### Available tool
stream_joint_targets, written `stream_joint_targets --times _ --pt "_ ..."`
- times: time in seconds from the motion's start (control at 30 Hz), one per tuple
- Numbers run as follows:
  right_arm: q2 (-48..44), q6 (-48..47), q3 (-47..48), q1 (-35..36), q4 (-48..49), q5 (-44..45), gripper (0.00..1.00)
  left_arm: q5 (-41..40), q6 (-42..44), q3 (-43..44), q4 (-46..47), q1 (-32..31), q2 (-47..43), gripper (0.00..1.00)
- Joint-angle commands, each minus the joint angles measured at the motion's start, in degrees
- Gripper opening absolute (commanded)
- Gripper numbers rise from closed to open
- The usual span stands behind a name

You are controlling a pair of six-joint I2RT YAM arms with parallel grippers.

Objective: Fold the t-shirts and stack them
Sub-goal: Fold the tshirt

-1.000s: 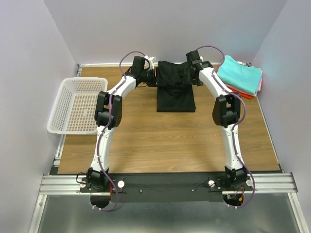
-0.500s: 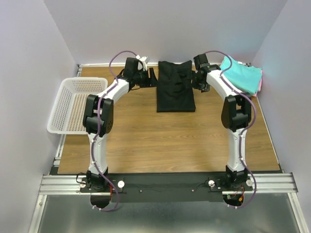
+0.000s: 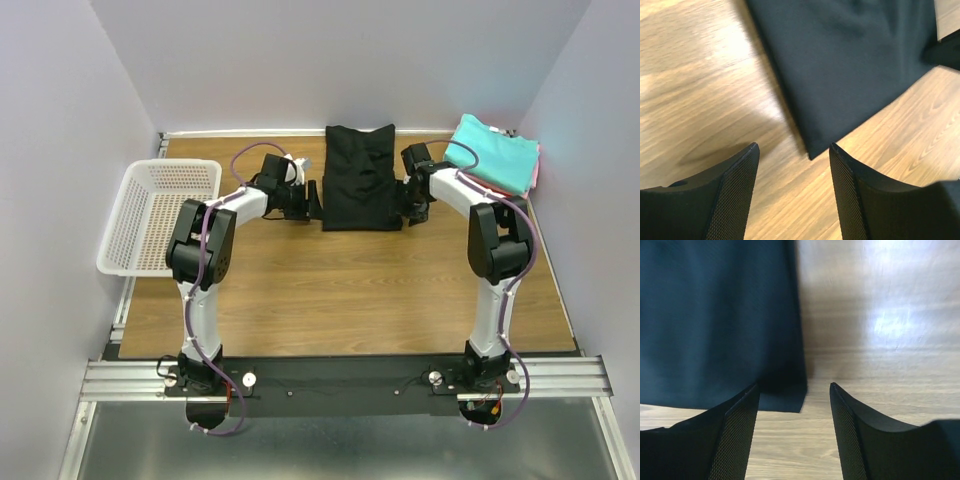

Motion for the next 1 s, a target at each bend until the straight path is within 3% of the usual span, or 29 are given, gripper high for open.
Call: stream_joint_targets --times 0.0,0.23,0.6,0.97 --pt "-2.24 0.56 -3.18 -0.13 2.89 -0.09 0.64 -0.31 0.91 -0.65 1.46 -0.81 -2.55 0.66" --pt "-1.28 1.08 -5.12 -0.13 4.83 -0.44 0.60 0.04 0.74 -0.21 1.20 -2.04 -1.32 0.64" --pt "-1.54 1.43 -7.05 -0.13 4.83 -2.19 0.45 -4.26 1.09 1.72 -4.52 -3.01 -0.27 0.61" --pt "-1.71 1.61 -8.54 -0.13 4.92 -2.28 0.45 -2.77 1.00 4.62 -5.40 -5.12 2.99 0.55"
